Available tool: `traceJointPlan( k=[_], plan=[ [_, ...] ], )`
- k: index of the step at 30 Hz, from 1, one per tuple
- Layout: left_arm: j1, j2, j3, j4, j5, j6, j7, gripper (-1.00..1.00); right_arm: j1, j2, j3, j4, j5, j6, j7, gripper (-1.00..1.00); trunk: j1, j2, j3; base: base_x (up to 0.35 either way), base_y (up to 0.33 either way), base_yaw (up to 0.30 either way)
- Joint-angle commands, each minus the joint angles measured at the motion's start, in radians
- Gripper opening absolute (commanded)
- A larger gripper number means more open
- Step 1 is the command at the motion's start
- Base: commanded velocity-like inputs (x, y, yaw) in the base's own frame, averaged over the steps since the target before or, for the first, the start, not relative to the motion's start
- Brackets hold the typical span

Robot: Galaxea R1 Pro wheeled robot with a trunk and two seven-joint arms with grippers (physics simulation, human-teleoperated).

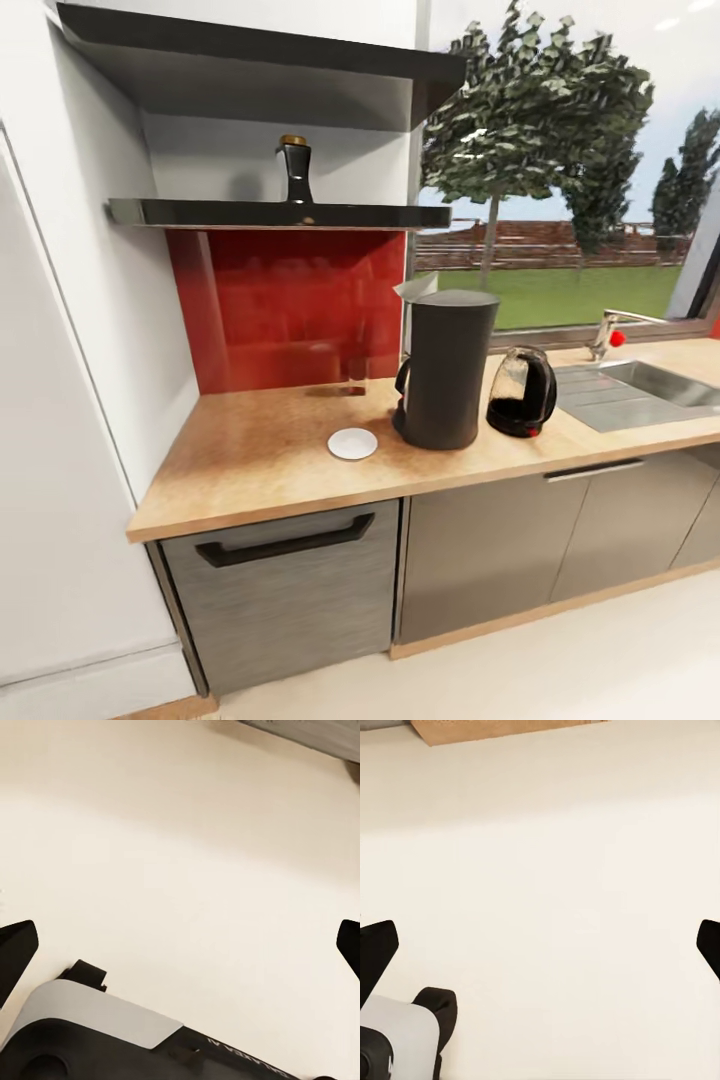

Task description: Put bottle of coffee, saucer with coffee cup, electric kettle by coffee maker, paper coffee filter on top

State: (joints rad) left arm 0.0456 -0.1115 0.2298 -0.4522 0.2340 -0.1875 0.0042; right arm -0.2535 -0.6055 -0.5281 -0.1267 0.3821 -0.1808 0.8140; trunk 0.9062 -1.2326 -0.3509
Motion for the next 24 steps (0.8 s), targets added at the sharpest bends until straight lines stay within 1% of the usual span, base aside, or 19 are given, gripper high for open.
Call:
traceJointPlan(
  k=[1, 5, 11, 19, 24],
  plan=[
    [0.000, -0.001, 0.000, -0.002, 0.008, -0.001, 0.000, 1.00, -0.001, 0.000, -0.007, 0.001, 0.011, -0.006, -0.002, 1.00, 0.000, -0.001, -0.001, 0.000, -0.042, 0.267],
    [0.000, -0.001, 0.000, -0.002, 0.008, 0.000, 0.000, 1.00, -0.001, 0.001, -0.007, 0.001, 0.011, -0.006, -0.027, 1.00, 0.000, -0.001, -0.001, 0.000, -0.156, 0.194],
    [0.001, -0.001, 0.000, -0.002, 0.008, 0.000, 0.001, 1.00, -0.001, 0.010, -0.007, 0.001, 0.011, -0.006, -0.047, 1.00, 0.000, -0.001, -0.001, 0.000, -0.276, 0.077],
    [0.001, -0.001, 0.000, -0.002, 0.008, 0.000, 0.002, 1.00, -0.001, 0.020, -0.006, 0.001, 0.011, -0.006, -0.081, 1.00, 0.000, -0.001, -0.001, 0.000, -0.300, 0.245],
    [0.000, -0.001, 0.000, -0.002, 0.008, 0.000, 0.002, 1.00, -0.001, 0.022, -0.006, 0.001, 0.011, -0.006, -0.089, 1.00, 0.000, -0.001, -0.001, 0.000, -0.302, 0.270]
  ],
)
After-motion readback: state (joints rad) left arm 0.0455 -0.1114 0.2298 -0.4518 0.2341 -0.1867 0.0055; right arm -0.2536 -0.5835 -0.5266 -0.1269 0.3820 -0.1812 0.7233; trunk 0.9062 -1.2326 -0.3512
